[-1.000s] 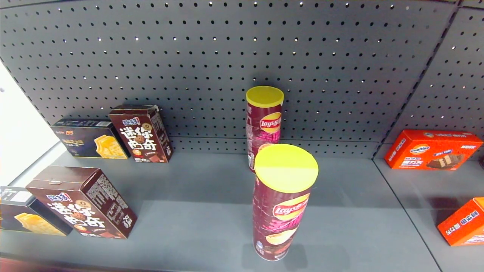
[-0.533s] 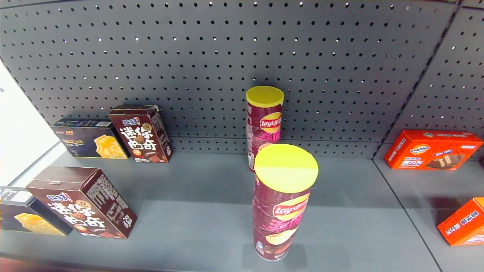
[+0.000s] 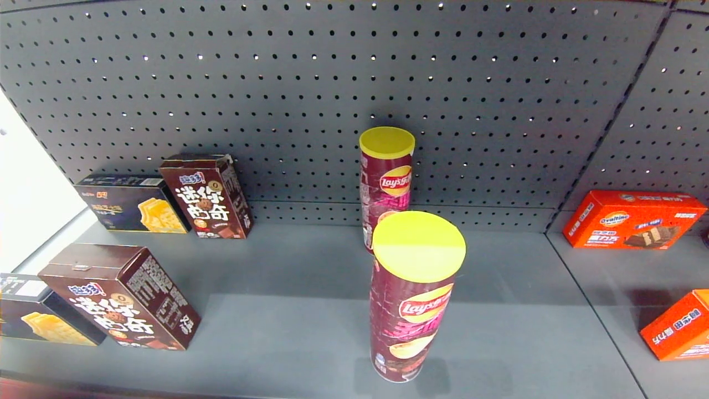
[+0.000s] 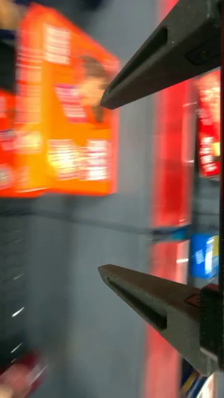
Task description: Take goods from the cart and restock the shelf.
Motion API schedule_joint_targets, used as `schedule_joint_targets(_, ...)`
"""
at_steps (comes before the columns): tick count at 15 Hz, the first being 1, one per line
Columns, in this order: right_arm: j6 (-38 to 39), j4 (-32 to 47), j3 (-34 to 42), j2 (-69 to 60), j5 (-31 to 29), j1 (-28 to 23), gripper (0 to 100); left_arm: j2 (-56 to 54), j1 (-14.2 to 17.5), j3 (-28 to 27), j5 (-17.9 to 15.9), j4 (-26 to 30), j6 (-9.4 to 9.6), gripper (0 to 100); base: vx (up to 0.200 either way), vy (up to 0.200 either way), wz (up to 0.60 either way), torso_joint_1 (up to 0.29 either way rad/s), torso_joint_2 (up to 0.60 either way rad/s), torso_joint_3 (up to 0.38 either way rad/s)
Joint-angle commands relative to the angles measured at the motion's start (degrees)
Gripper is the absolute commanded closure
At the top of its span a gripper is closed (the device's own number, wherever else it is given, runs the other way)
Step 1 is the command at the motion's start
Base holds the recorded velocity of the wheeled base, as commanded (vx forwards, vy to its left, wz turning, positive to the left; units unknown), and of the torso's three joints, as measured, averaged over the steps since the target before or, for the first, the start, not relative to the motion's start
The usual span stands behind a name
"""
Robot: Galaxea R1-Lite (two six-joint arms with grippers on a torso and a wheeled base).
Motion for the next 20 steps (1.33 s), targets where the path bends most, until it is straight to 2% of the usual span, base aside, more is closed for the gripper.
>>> schedule_joint_targets(1, -0.1, -0.9, -12.6, 18.0, 4.8, 4.5, 0, 0.2, -0.1, 0.0, 0.0, 0.0, -0.01, 0, 0.000, 0.000, 0.00, 0.000, 0.00, 0.000)
schedule_joint_targets(4, -0.5, -6.0, -12.8, 27.2, 6.9, 11.3, 0, 0.2, -0.1, -0.1, 0.0, 0.1, -0.01, 0, 0.000, 0.000, 0.00, 0.000, 0.00, 0.000)
schedule_joint_targets(8, -4.5, -18.2, -16.6, 45.7, 7.1, 21.4, 0, 0.2, -0.1, -0.1, 0.0, 0.0, -0.01, 0, 0.000, 0.000, 0.00, 0.000, 0.00, 0.000)
schedule_joint_targets(12, -5.3, -19.0, -18.9, 53.1, 7.2, 28.8, 0, 0.2, -0.1, 0.0, 0.2, -0.1, -0.36, 0, 0.000, 0.000, 0.00, 0.000, 0.00, 0.000)
schedule_joint_targets(14, -8.1, -19.0, -19.3, 56.0, 7.2, 31.6, 0, 0.2, -0.1, 0.0, 0.2, -0.1, -0.36, 0, 0.000, 0.000, 0.00, 0.000, 0.00, 0.000)
schedule_joint_targets(17, -8.6, -19.0, -18.0, 59.2, 7.1, 34.6, 0, 0.2, -0.1, 0.0, 0.2, -0.1, -0.36, 0, 0.000, 0.000, 0.00, 0.000, 0.00, 0.000)
schedule_joint_targets(20, -8.6, -19.0, -18.3, 62.1, 6.7, 35.0, 0, 0.2, -0.1, 0.0, 0.1, -0.1, -0.27, 0, 0.000, 0.000, 0.00, 0.000, 0.00, 0.000)
